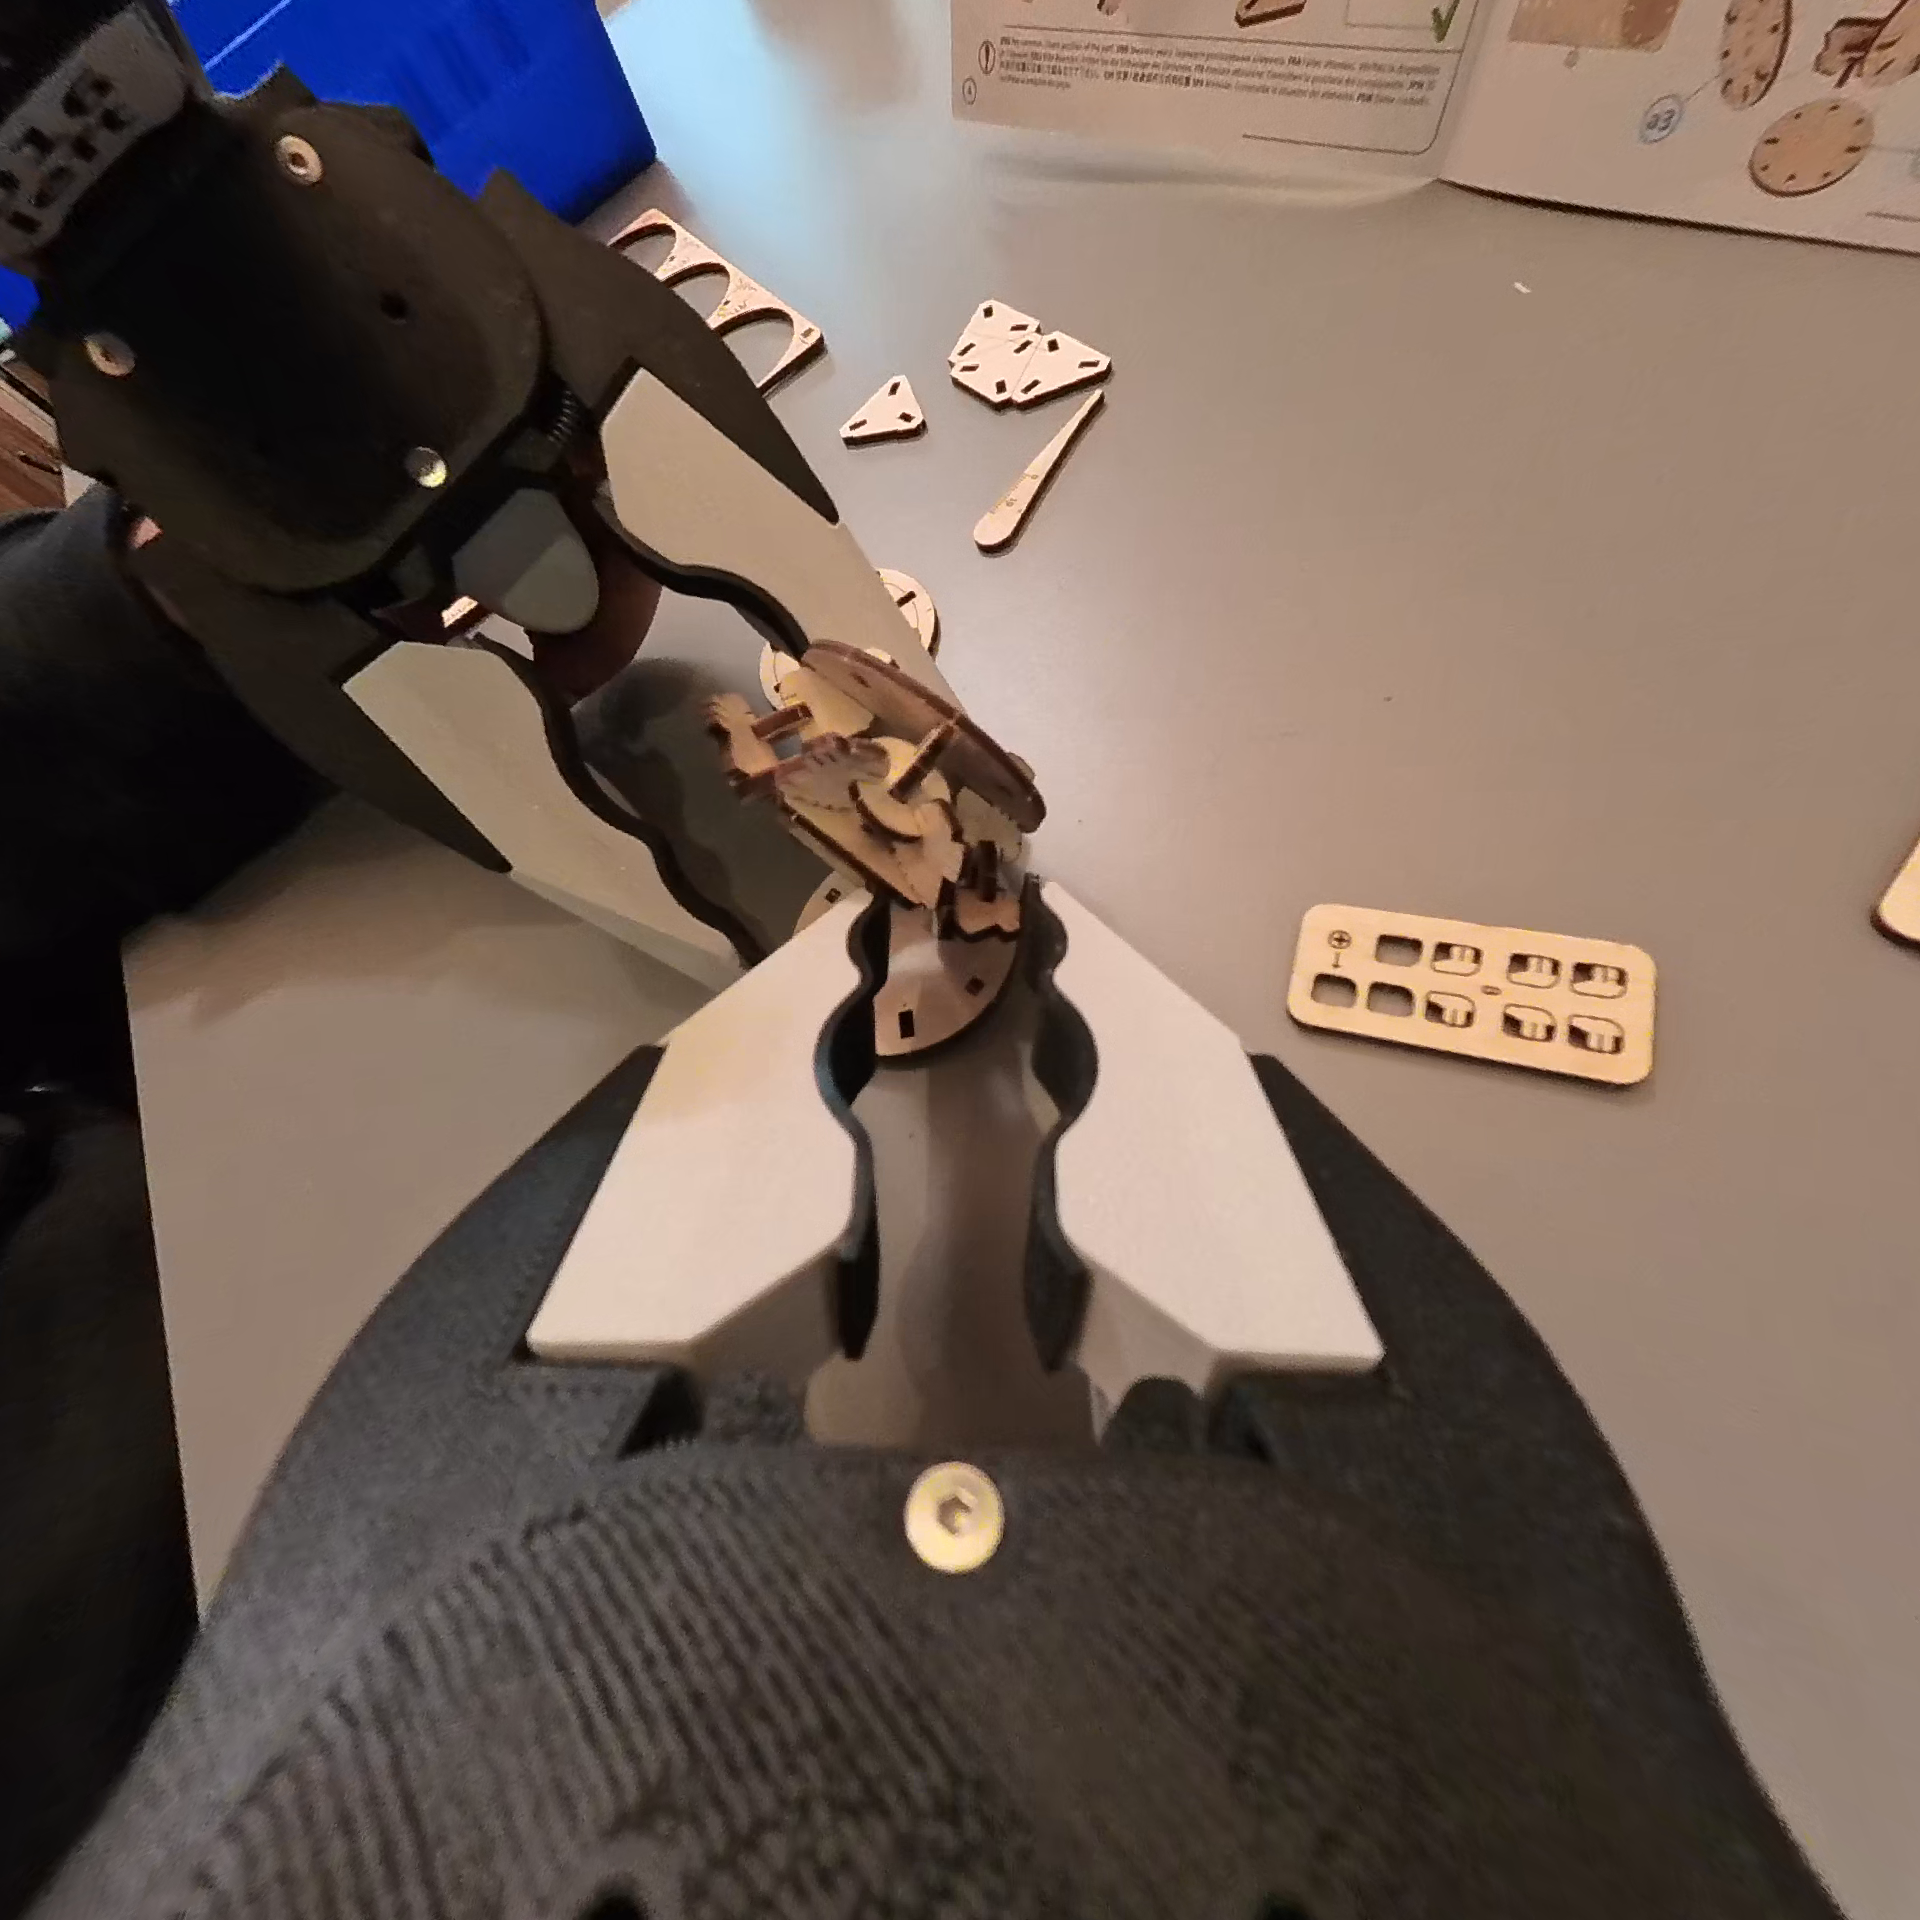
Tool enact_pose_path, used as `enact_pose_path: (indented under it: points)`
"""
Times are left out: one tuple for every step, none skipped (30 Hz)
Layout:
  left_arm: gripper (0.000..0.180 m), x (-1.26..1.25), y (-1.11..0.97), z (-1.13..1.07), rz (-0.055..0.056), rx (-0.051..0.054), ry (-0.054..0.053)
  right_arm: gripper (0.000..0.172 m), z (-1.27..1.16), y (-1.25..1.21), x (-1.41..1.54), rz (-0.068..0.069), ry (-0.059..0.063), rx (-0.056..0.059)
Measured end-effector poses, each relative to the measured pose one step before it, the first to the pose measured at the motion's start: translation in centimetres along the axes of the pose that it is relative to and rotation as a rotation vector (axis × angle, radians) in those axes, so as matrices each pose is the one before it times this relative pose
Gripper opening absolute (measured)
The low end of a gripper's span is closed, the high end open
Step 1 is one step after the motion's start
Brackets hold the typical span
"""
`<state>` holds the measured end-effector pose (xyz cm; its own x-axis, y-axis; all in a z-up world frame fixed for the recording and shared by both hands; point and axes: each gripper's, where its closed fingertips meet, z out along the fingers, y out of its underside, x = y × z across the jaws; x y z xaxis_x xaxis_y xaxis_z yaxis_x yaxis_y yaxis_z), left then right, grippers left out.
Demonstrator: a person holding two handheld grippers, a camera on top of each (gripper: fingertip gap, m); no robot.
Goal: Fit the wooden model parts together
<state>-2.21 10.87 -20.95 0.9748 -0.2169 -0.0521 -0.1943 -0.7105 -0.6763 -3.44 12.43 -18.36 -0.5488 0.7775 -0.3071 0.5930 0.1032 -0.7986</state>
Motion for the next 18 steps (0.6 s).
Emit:
enact_pose_path:
  points:
    - [0.06, 0.021, 0.01, 0.02, -0.0016, -0.0001, 0.0015, 0.023, -0.063, 0.052, 0.024, -0.0012, -0.0005, -0.0021]
    - [0.061, -0.021, 0.047, 0.005, -0.0014, -0.001, -0.0004, 0.024, -0.088, 0.105, 0.101, 0.0005, 0.0034, -0.0034]
    - [0.061, -0.035, 0.101, 0.007, -0.0012, -0.0025, 0.0006, 0.028, -0.116, 0.172, 0.273, 0.0038, 0.0114, -0.0067]
    - [0.061, -0.051, 0.043, -0.031, -0.0045, 0.0021, 0.0016, 0.033, -0.16, 0.236, 0.416, 0.0054, 0.0169, -0.0093]
    - [0.061, -0.042, 0.066, -0.019, -0.005, 0.001, 0.0027, 0.035, -0.196, 0.168, 0.298, 0.006, 0.008, -0.0046]
    - [0.06, -0.045, 0.054, -0.025, -0.0054, 0.0014, 0.003, 0.036, -0.204, 0.001, 0.086, 0.0068, -0.0056, 0.0053]
    - [0.06, -0.047, 0.049, -0.03, -0.0043, 0.0005, 0.0023, 0.036, -0.21, -0.122, 0.03, 0.008, -0.0083, 0.0121]
    - [0.06, -0.03, 0.039, -0.01, -0.0032, 0.0007, 0.0013, 0.037, -0.179, -0.093, 0.065, 0.0072, -0.004, 0.01]
    - [0.061, -0.042, 0.015, -0.002, -0.002, 0.0007, 0.0, 0.037, -0.143, -0.006, 0.109, 0.0052, 0.0009, 0.0036]
    - [0.062, 0.005, 0.021, -0.007, 0.0003, 0.0002, 0.0016, 0.039, -0.085, 0.047, 0.149, 0.0045, 0.004, -0.0005]
    - [0.063, 0.02, 0.029, -0.01, 0.0004, -0.0006, 0.0013, 0.04, -0.055, 0.057, 0.1, 0.0032, 0.0033, -0.0016]
    - [0.064, 0.02, 0.032, -0.025, 0.0009, -0.0008, 0.0014, 0.04, -0.028, 0.037, 0.057, 0.0013, 0.0014, -0.0013]
    - [0.065, 0.003, 0.026, -0.022, 0.0008, -0.0003, 0.0002, 0.04, -0.013, 0.021, 0.005, -0.0001, 0.0007, -0.001]
    - [0.066, 0.014, 0.027, -0.022, 0.0009, -0.0005, 0.0003, 0.041, 0.018, 0.027, -0.01, -0.0017, 0.0005, -0.0016]
    - [0.066, 0.014, 0.019, -0.015, 0.0013, -0.0005, 0.0007, 0.041, 0.022, 0.035, -0.001, -0.0018, 0.0013, -0.0026]
    - [0.067, 0.003, 0.034, -0.026, 0.0007, -0.001, -0.0006, 0.042, 0.038, 0.063, -0.009, -0.0013, 0.0004, -0.0045]
    - [0.068, 0.024, 0.025, -0.018, 0.0005, -0.0009, 0.001, 0.042, 0.04, 0.101, -0.021, -0.0008, -0.001, -0.0065]
    - [0.068, 0.031, 0.015, -0.013, 0.0006, -0.0001, 0.0015, 0.043, 0.058, 0.118, -0.05, -0.0009, -0.003, -0.0082]
